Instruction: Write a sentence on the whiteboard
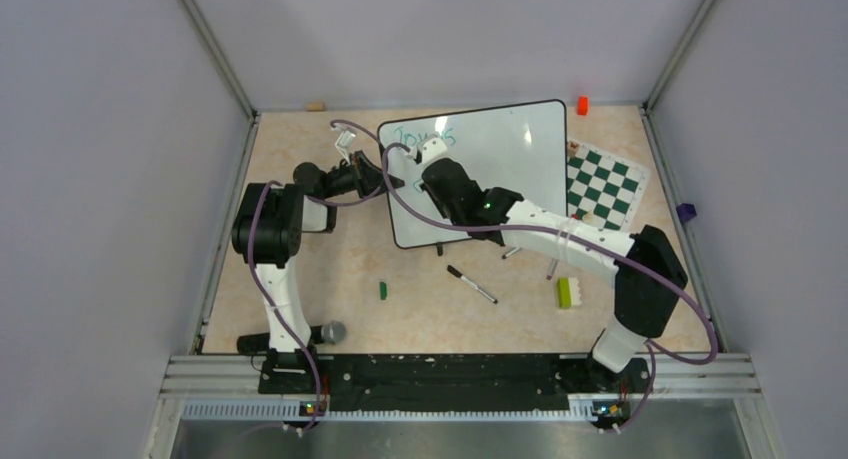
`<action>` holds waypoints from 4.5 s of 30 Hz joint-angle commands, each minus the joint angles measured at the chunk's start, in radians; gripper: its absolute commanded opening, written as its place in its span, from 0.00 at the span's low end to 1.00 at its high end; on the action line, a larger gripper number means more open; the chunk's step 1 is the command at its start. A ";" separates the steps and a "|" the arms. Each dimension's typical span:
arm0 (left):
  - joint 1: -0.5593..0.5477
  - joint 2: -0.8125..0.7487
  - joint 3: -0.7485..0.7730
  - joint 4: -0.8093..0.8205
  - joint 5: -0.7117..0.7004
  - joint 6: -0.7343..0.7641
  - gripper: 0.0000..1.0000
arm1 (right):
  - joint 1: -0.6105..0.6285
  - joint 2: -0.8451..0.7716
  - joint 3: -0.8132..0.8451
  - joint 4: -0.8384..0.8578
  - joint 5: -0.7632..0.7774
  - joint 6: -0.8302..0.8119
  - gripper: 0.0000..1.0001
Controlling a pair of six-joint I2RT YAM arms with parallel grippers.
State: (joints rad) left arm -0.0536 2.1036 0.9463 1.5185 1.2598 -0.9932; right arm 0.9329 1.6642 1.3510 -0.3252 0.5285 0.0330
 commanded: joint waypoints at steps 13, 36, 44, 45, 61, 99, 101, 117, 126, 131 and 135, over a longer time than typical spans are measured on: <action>-0.035 0.028 -0.012 0.100 0.192 0.113 0.00 | -0.019 0.014 0.079 0.027 0.028 -0.013 0.00; -0.035 0.024 -0.014 0.099 0.194 0.114 0.00 | -0.021 0.019 0.037 -0.029 -0.006 0.029 0.00; -0.035 0.023 -0.014 0.100 0.194 0.114 0.00 | -0.014 0.016 0.013 -0.053 -0.009 0.047 0.00; -0.035 0.023 -0.014 0.100 0.194 0.114 0.00 | -0.013 0.013 0.010 -0.053 -0.011 0.048 0.00; -0.035 0.022 -0.014 0.099 0.193 0.116 0.00 | -0.012 0.025 0.033 -0.060 0.012 0.042 0.00; -0.036 0.024 -0.014 0.100 0.193 0.115 0.00 | -0.055 0.048 0.131 -0.074 0.048 0.000 0.00; -0.036 0.024 -0.014 0.099 0.194 0.115 0.00 | -0.055 0.041 0.123 -0.076 0.051 0.002 0.00; -0.035 0.022 -0.014 0.100 0.193 0.116 0.00 | -0.055 -0.017 0.027 -0.084 0.034 0.044 0.00; -0.037 0.022 -0.014 0.099 0.194 0.116 0.00 | -0.055 -0.038 -0.026 -0.093 -0.006 0.072 0.00; -0.037 0.022 -0.014 0.099 0.194 0.116 0.00 | -0.055 -0.048 -0.012 -0.093 0.000 0.070 0.00; -0.036 0.022 -0.015 0.100 0.194 0.115 0.00 | -0.058 -0.063 0.024 -0.094 -0.009 0.062 0.00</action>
State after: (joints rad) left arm -0.0536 2.1036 0.9463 1.5154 1.2591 -0.9936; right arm 0.8940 1.6493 1.3354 -0.4183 0.5205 0.0902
